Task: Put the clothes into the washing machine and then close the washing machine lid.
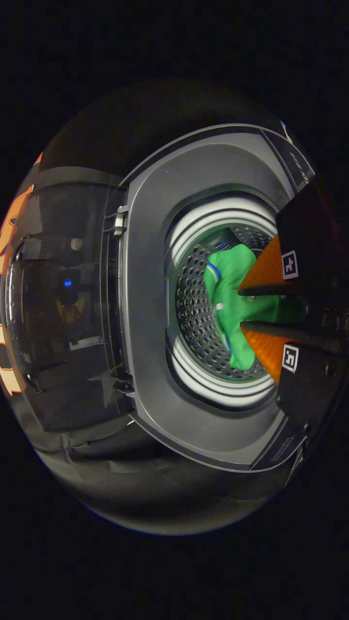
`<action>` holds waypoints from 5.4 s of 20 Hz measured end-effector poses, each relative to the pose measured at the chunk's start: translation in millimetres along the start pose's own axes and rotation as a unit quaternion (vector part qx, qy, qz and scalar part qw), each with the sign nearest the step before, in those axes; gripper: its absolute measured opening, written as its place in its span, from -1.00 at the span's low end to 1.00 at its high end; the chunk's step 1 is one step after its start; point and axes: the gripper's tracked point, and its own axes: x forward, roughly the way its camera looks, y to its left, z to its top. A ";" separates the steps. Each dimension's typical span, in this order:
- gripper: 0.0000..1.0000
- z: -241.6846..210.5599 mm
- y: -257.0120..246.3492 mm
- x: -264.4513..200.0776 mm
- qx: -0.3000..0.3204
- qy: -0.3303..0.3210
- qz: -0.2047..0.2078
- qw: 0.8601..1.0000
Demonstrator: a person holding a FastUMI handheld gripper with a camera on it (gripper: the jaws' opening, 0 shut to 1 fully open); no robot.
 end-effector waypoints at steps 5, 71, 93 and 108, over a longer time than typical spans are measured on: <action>-0.30 1.0 -1.0 -2.6 -0.009 -0.007 0.006 1.000; 0.96 247.3 -32.9 -408.5 -0.015 -0.405 0.042 0.913; 0.97 385.3 -43.2 -101.2 -0.050 -0.192 -0.033 0.979; 1.00 373.7 -54.8 -93.9 -0.005 -0.215 -0.038 0.976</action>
